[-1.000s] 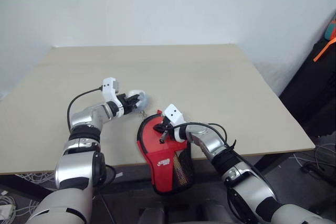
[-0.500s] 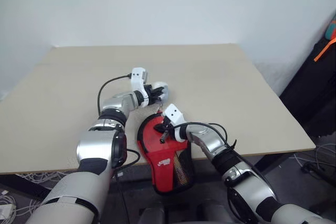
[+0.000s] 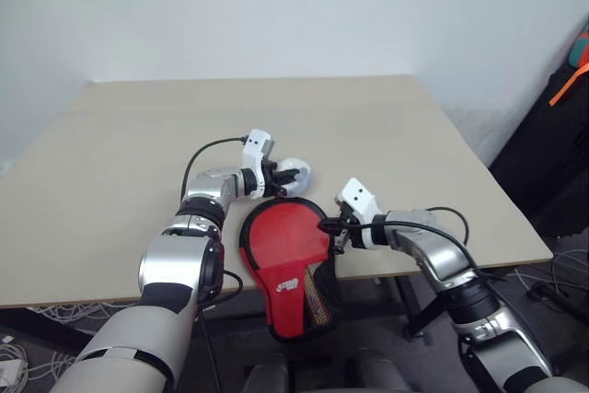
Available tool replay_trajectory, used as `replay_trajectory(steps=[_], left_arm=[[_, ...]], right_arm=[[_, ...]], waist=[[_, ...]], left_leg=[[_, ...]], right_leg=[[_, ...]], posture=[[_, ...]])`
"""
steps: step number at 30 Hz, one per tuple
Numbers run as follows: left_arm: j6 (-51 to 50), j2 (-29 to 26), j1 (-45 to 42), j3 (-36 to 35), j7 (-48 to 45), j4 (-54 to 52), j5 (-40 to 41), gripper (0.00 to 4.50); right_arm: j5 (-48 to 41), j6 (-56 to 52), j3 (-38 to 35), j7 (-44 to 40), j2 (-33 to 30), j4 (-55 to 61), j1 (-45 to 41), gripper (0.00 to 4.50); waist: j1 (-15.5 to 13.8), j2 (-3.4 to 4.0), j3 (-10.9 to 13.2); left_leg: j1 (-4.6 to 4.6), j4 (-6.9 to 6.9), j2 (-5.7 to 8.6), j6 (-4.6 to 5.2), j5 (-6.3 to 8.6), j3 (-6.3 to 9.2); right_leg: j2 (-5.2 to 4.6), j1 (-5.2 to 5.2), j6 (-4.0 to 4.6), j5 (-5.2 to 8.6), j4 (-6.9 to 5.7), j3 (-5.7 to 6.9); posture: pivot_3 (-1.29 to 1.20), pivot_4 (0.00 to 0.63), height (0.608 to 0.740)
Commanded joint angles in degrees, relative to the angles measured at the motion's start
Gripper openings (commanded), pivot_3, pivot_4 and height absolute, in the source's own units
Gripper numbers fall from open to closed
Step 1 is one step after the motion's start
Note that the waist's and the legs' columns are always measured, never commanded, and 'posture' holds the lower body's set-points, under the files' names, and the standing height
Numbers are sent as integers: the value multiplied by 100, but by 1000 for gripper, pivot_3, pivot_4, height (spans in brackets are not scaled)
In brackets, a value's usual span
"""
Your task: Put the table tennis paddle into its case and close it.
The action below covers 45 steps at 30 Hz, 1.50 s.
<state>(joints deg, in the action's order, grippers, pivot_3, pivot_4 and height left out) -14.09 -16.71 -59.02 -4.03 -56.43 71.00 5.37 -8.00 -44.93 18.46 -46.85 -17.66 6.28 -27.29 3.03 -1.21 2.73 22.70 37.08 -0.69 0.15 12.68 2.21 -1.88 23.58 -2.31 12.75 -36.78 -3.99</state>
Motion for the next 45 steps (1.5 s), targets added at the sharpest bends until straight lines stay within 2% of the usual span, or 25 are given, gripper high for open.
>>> replay_trajectory(steps=[1,11,14,21,22,32,38,41,44,45], left_arm=[[250,-58,88,242,-570,-502,-104,695],[450,-36,586,639,-1524,-1409,-73,695],[448,-29,644,683,-1684,-1591,-60,1672],[174,-109,704,756,-2081,-2070,69,4275],[150,-135,715,771,-2129,-2157,84,4467],[-329,-547,865,765,-2444,-3271,349,4467],[-893,-914,929,453,-2293,-4058,802,4467],[-1237,-1190,1180,300,-2210,-4669,1057,3882],[-1575,-1450,1675,192,-2133,-5458,1337,2875],[-1706,-1546,1876,181,-2114,-5744,1428,2543]], right_arm=[[-275,-195,-282,-115,-295,500,-59,0],[-434,-225,-283,19,-528,484,-42,0],[-442,-198,-252,58,-505,449,-22,0],[-473,-160,-238,91,-528,416,-14,0],[-477,-156,-236,91,-530,411,-16,0],[-484,-105,-199,-9,-631,455,-15,0],[-519,-114,-250,-59,-750,517,-103,0],[-508,-140,-288,-22,-780,528,-178,0],[-502,-185,-341,51,-780,499,-287,0],[-507,-206,-353,78,-772,486,-333,184]], waist=[[-5,-1,0],[-15,-2,0],[-21,-2,1],[-16,-2,1],[-15,-2,1],[-12,-2,1],[-10,-1,1],[-3,0,1],[7,5,4],[4,6,4]], left_leg=[[1,1,0,0,0,-1],[1,4,1,2,1,-5],[2,7,1,3,2,-4],[2,8,0,4,2,-4],[2,8,0,4,2,-4],[0,9,-2,4,2,-5],[0,10,-3,5,2,-5],[-1,10,-4,5,2,-5],[-6,6,-6,5,2,-8],[-7,5,-8,5,2,-10]], right_leg=[[0,-1,0,0,1,0],[-2,-3,1,0,3,-2],[-2,-5,0,0,3,-2],[-2,-5,0,0,3,-2],[-2,-5,0,0,3,-2],[-1,-4,0,0,2,-3],[-1,-5,0,0,2,-3],[-1,-5,0,0,2,-4],[0,-5,0,1,0,-7],[0,-4,1,1,0,-8]], posture=[[0,0,739],[0,0,739],[0,0,739],[0,0,739],[0,0,739],[0,0,739],[0,0,739],[0,0,739],[0,0,739],[0,0,739]])
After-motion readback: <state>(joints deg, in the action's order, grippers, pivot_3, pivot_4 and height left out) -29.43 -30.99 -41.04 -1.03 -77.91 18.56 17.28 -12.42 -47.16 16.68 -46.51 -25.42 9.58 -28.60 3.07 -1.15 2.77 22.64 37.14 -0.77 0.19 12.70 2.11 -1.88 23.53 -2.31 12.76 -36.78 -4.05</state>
